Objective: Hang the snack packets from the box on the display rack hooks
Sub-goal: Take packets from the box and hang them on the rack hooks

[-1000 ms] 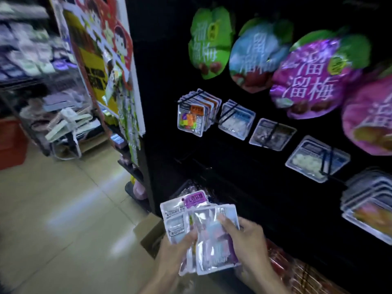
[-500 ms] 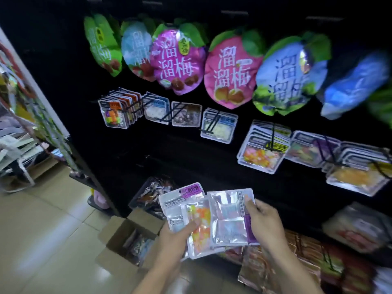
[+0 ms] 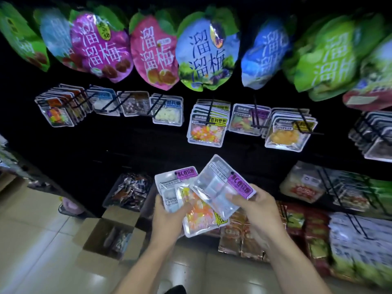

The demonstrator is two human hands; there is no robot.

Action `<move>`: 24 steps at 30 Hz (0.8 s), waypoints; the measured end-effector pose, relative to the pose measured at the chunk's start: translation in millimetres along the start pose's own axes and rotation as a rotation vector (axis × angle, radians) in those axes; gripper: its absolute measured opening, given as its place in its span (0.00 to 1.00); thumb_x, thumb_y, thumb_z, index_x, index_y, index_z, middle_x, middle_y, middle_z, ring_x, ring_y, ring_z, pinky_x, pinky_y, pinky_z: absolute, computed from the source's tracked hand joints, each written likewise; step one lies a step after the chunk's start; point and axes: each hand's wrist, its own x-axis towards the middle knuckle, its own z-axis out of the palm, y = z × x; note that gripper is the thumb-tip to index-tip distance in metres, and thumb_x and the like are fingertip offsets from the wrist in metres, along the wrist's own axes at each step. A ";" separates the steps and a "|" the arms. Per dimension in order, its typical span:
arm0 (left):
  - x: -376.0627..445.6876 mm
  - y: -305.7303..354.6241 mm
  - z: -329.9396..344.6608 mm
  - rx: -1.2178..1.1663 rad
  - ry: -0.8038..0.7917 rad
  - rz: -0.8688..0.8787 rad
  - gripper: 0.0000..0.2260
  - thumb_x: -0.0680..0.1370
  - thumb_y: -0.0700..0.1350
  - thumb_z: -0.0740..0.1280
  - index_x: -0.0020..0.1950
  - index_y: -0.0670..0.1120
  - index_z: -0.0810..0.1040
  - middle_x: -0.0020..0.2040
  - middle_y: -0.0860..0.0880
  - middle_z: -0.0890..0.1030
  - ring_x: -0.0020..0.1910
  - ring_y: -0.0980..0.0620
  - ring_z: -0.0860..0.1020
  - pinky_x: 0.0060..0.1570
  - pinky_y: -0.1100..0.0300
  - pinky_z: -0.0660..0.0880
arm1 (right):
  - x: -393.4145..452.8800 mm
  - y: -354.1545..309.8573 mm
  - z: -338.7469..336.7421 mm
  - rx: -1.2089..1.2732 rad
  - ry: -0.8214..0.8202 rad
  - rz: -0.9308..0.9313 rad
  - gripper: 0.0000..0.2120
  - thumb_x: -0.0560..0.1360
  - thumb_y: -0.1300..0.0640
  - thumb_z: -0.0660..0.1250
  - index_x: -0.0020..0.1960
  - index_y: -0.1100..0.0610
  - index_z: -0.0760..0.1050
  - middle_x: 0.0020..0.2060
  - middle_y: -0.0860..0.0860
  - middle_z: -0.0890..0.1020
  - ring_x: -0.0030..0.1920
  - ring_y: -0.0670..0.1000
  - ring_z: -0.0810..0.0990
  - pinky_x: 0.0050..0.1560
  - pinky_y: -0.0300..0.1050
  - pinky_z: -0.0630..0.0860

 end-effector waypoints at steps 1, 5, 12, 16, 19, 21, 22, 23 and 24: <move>0.6 -0.2 2.2 0.020 -0.015 0.003 0.21 0.72 0.40 0.80 0.59 0.54 0.77 0.51 0.50 0.88 0.47 0.47 0.88 0.41 0.46 0.85 | -1.6 -1.5 -3.9 0.034 0.018 -0.014 0.11 0.72 0.71 0.74 0.51 0.60 0.84 0.45 0.55 0.88 0.44 0.50 0.86 0.42 0.41 0.80; 7.9 -2.1 9.1 0.092 -0.075 0.044 0.19 0.71 0.43 0.80 0.58 0.56 0.79 0.50 0.52 0.88 0.47 0.47 0.88 0.48 0.43 0.84 | -5.9 -10.7 -17.0 0.064 0.038 -0.031 0.08 0.79 0.65 0.69 0.55 0.58 0.84 0.48 0.51 0.89 0.48 0.50 0.88 0.40 0.38 0.81; 18.9 -0.5 28.5 0.206 -0.198 0.084 0.16 0.72 0.43 0.79 0.53 0.58 0.78 0.50 0.55 0.87 0.38 0.64 0.85 0.33 0.73 0.76 | 4.0 -17.6 -35.9 0.039 0.241 -0.024 0.10 0.81 0.62 0.67 0.51 0.52 0.85 0.50 0.51 0.88 0.53 0.56 0.87 0.54 0.53 0.82; 13.8 7.4 35.3 0.208 -0.259 0.116 0.31 0.73 0.48 0.79 0.72 0.56 0.70 0.65 0.56 0.78 0.67 0.47 0.77 0.66 0.51 0.72 | 1.4 -24.8 -41.9 -0.018 0.263 -0.044 0.08 0.81 0.64 0.67 0.52 0.54 0.84 0.45 0.46 0.88 0.45 0.44 0.87 0.37 0.32 0.78; 15.3 13.2 33.6 0.210 -0.274 0.152 0.38 0.74 0.47 0.78 0.78 0.54 0.62 0.60 0.64 0.74 0.64 0.50 0.74 0.70 0.51 0.66 | 2.0 -24.1 -37.1 -0.076 0.239 -0.046 0.06 0.80 0.61 0.69 0.53 0.53 0.82 0.46 0.45 0.88 0.46 0.44 0.87 0.41 0.34 0.77; 14.3 18.8 33.3 0.213 -0.294 0.180 0.39 0.74 0.46 0.77 0.79 0.56 0.61 0.60 0.65 0.72 0.65 0.54 0.71 0.68 0.54 0.66 | 3.0 -23.3 -30.1 -0.099 0.228 -0.038 0.05 0.79 0.59 0.70 0.54 0.53 0.82 0.46 0.46 0.88 0.48 0.45 0.86 0.45 0.39 0.77; 14.9 20.7 31.8 0.223 -0.315 0.199 0.41 0.74 0.46 0.78 0.80 0.59 0.59 0.66 0.64 0.70 0.69 0.56 0.70 0.69 0.55 0.66 | 4.1 -23.2 -26.3 -0.109 0.217 -0.037 0.04 0.79 0.58 0.71 0.54 0.52 0.82 0.46 0.46 0.88 0.49 0.47 0.86 0.46 0.42 0.78; 14.6 24.3 28.0 0.229 -0.319 0.221 0.43 0.74 0.45 0.78 0.81 0.61 0.56 0.73 0.63 0.67 0.73 0.57 0.66 0.71 0.54 0.66 | 5.7 -23.1 -20.4 -0.120 0.201 -0.038 0.05 0.79 0.57 0.71 0.54 0.52 0.82 0.46 0.47 0.88 0.49 0.48 0.86 0.47 0.44 0.78; 15.5 26.7 21.9 0.241 -0.310 0.237 0.46 0.75 0.46 0.78 0.82 0.64 0.52 0.77 0.64 0.62 0.75 0.59 0.62 0.73 0.54 0.63 | 7.1 -23.0 -14.1 -0.125 0.183 -0.040 0.05 0.79 0.57 0.71 0.54 0.52 0.82 0.46 0.47 0.88 0.49 0.48 0.86 0.47 0.45 0.78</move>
